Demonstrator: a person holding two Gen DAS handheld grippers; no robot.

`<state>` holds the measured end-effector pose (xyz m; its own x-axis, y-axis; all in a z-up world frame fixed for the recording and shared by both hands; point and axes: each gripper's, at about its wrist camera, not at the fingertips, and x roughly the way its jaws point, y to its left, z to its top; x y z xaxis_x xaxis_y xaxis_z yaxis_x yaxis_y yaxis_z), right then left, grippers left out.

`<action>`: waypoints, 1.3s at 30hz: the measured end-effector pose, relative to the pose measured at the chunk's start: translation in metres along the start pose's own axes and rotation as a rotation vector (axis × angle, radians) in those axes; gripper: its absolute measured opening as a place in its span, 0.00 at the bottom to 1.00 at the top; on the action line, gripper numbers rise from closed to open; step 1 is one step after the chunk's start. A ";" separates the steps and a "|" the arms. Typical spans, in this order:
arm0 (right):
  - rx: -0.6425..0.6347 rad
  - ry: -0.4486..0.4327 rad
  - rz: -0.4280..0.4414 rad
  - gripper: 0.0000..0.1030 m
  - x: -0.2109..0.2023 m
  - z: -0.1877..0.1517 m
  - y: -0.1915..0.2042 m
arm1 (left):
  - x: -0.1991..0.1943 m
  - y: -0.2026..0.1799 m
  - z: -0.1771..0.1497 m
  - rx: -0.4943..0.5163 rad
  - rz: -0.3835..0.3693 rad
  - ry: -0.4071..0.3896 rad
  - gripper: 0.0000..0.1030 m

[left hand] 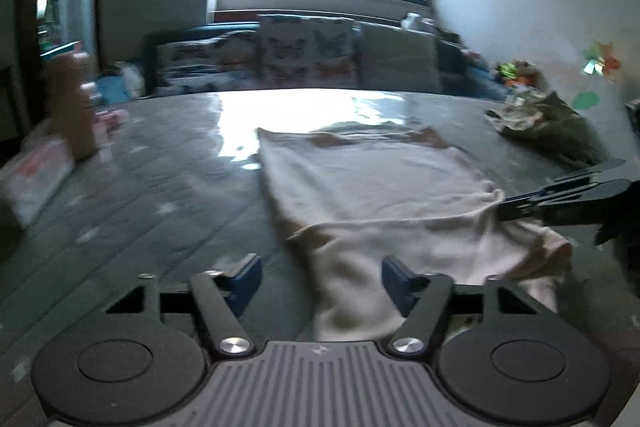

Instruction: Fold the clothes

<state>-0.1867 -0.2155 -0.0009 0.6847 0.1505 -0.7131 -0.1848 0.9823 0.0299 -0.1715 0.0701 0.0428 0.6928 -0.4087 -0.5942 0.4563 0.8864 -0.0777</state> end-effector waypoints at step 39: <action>-0.287 0.045 0.024 0.41 -0.051 -0.043 0.025 | -0.021 -0.068 -0.053 0.555 -0.241 0.074 0.64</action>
<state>-0.2564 -0.2038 0.0058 0.6469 0.1618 -0.7453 -0.3965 0.9061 -0.1475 -0.2469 0.0298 0.0181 0.5025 -0.5499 -0.6671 0.8321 0.5173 0.2003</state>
